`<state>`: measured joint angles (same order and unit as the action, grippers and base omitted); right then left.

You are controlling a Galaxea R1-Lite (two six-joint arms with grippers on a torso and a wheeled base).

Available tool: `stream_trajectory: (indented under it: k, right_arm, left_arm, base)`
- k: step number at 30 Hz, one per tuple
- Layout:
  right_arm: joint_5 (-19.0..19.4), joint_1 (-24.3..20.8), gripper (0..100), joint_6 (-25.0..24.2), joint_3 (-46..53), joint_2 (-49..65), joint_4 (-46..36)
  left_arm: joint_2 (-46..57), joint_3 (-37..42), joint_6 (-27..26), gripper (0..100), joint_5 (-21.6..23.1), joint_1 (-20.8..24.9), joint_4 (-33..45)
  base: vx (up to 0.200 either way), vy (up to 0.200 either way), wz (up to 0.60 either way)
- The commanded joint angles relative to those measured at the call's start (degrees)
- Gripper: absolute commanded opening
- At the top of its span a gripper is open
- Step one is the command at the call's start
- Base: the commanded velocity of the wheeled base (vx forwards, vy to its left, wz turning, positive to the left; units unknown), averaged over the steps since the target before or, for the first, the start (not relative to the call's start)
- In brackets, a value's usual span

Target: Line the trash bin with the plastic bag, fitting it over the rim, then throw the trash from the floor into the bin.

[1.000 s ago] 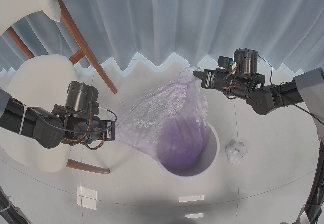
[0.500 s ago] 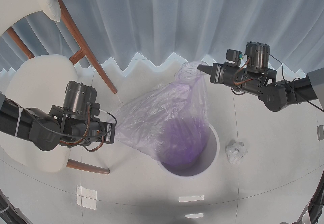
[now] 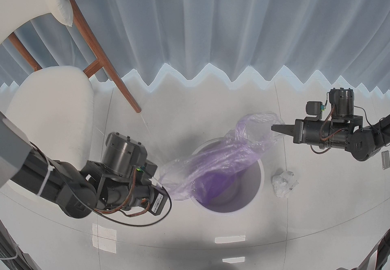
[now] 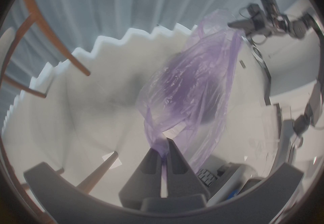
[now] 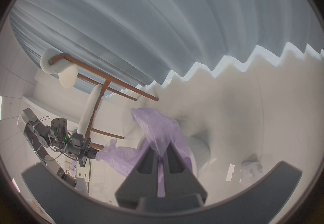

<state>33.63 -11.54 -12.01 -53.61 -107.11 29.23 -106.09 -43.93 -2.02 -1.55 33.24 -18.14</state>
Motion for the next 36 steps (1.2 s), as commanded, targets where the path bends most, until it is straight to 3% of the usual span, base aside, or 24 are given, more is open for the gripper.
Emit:
stream_trajectory:
  k: [1, 6, 13, 20, 27, 30, 36]
  right_arm:
    - [0.7, 4.4, 0, 1.0, 4.9, 3.6, -1.0]
    - [0.6, 7.7, 0, 2.4, 7.9, 1.5, -3.9]
    - [0.0, 13.0, 0, 9.9, 10.4, -3.3, -3.8]
    - [0.0, 12.3, 0, 10.7, 13.3, -4.3, -4.4]
    - [-0.2, 12.3, 0, 11.9, 16.0, -8.0, -3.7]
    - [-2.1, 12.4, 0, 12.1, 16.3, -9.8, -3.0]
    - [-3.2, 12.1, 0, 12.1, 15.5, -13.7, 1.9]
  left_arm:
    - [-5.6, 5.0, -6.3, 0, 1.0, 1.9, -3.7]
    - [-9.1, 5.7, -11.2, 0, 1.0, 2.0, -3.9]
    - [-12.6, 3.9, -14.5, 0, 0.9, 5.3, -5.2]
    - [-16.2, 3.3, -13.9, 0, 0.3, 11.1, -5.2]
    - [-19.5, 2.6, -13.7, 0, -2.0, 12.3, -5.1]
    - [-20.6, 1.4, -13.6, 0, -2.4, 12.3, -5.1]
    - [-22.6, -1.2, -13.4, 0, -2.5, 13.6, -5.1]
  base:
    - [0.000, 0.000, 0.00]
    - [0.000, 0.000, 0.00]
    - [0.000, 0.000, 0.00]
    - [0.000, 0.000, 0.00]
    - [0.000, 0.000, 0.00]
    - [0.000, 0.000, 0.00]
    - [0.000, 0.000, 0.00]
